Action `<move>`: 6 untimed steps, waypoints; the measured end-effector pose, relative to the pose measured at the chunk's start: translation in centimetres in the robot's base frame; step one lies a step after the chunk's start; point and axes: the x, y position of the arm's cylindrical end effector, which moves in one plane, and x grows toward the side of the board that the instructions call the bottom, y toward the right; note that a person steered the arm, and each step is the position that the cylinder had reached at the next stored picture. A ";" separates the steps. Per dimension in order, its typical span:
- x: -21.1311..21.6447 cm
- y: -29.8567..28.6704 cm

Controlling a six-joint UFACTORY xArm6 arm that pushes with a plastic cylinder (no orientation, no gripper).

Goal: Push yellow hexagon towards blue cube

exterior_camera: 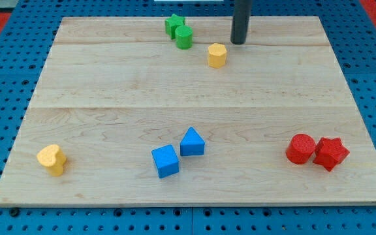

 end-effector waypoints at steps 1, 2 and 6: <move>5.2 -8.2; 4.1 -7.7; 13.7 -9.9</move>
